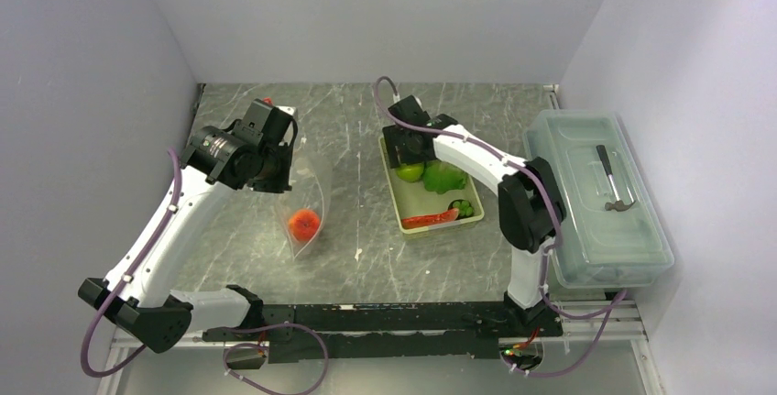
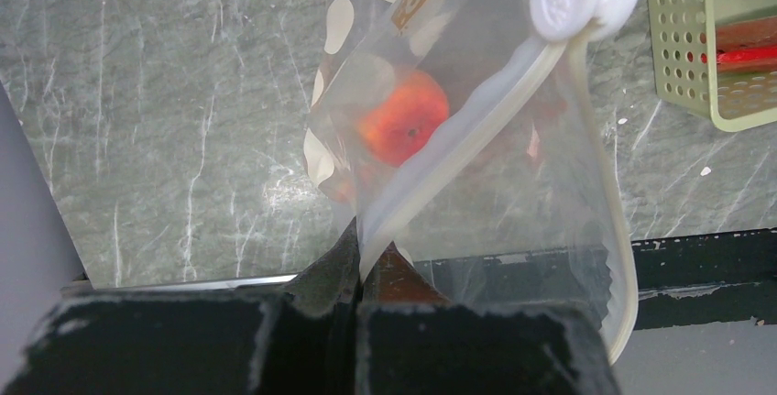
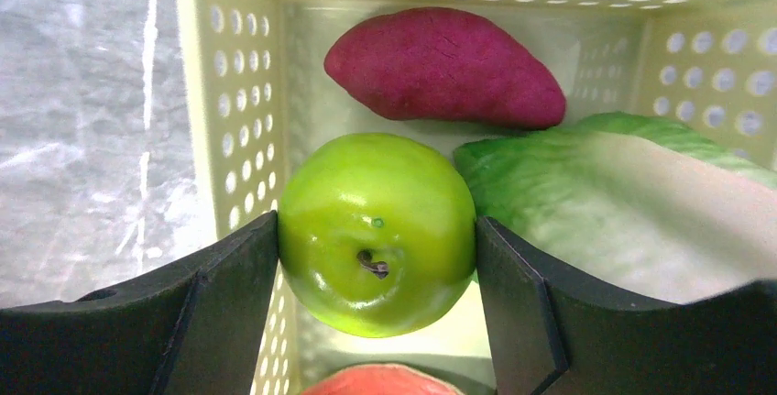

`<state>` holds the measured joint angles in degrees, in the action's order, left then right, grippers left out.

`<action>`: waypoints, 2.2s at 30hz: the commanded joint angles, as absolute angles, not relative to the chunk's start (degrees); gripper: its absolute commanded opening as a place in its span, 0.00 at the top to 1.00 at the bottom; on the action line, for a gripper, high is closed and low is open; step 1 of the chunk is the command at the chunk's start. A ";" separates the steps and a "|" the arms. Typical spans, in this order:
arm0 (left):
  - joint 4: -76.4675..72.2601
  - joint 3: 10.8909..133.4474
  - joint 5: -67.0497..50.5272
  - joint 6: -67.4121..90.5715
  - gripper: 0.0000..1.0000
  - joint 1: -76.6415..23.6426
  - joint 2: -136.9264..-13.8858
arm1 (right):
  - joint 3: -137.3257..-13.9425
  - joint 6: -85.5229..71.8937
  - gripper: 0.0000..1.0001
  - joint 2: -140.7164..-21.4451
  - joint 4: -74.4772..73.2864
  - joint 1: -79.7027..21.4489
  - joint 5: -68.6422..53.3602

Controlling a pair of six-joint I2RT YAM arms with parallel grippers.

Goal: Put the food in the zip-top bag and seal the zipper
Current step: Pick up the fake fruit from the bin, then place the fake fruit in the zipper food storage bag.

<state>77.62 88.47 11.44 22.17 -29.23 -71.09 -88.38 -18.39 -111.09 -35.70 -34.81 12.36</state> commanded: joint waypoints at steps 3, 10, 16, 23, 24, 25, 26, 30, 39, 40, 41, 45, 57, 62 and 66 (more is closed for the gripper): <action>77.37 90.15 12.11 22.64 1.00 -29.44 -71.00 | -89.11 -17.70 0.53 -99.95 -36.63 -34.63 12.48; 77.35 90.48 12.23 22.32 1.00 -29.42 -71.41 | -87.51 -17.94 0.53 -92.86 -34.69 -35.05 5.35; 77.13 90.48 12.06 22.15 1.00 -29.44 -71.81 | -85.44 -18.48 0.53 -85.97 -31.11 -35.48 -6.12; 76.90 90.76 12.00 21.99 1.00 -29.44 -72.06 | -81.98 -19.16 0.53 -78.34 -24.21 -37.36 -18.73; 76.84 90.79 11.95 21.99 1.00 -29.42 -72.11 | -81.42 -19.23 0.53 -77.43 -23.32 -37.86 -20.16; 76.82 90.83 11.90 21.93 1.00 -29.43 -72.13 | -81.09 -19.18 0.53 -76.55 -22.10 -38.53 -21.42; 76.75 90.92 11.86 21.90 1.00 -29.44 -72.20 | -80.66 -19.10 0.53 -75.61 -20.99 -39.36 -22.47; 76.73 90.97 11.90 21.80 1.00 -29.40 -72.58 | -80.60 -17.96 0.53 -73.04 -18.14 -43.40 -24.22; 76.68 91.57 11.38 21.71 1.00 -29.44 -72.67 | -81.66 -15.21 0.52 -72.53 -14.63 -51.56 -26.49; 76.77 91.65 11.30 21.71 1.00 -29.44 -72.75 | -81.53 -15.13 0.52 -72.70 -14.00 -52.21 -26.96; 76.81 91.67 11.21 21.71 1.00 -29.44 -72.77 | -81.42 -15.04 0.52 -72.95 -13.41 -52.81 -27.46; 76.64 91.49 10.57 21.80 1.00 -29.43 -72.73 | -81.53 -15.03 0.52 -74.86 -11.84 -54.98 -28.19; 76.81 92.02 8.63 22.40 1.00 -29.44 -72.94 | -83.42 -11.77 0.52 -81.91 -11.61 -58.66 -28.32; 76.73 91.78 7.68 22.50 1.00 -29.39 -72.75 | -84.67 -10.95 0.52 -84.77 -12.60 -59.04 -24.77; 76.82 91.85 7.49 22.46 1.00 -29.43 -72.61 | -86.19 -10.90 0.51 -86.84 -14.70 -59.40 -18.85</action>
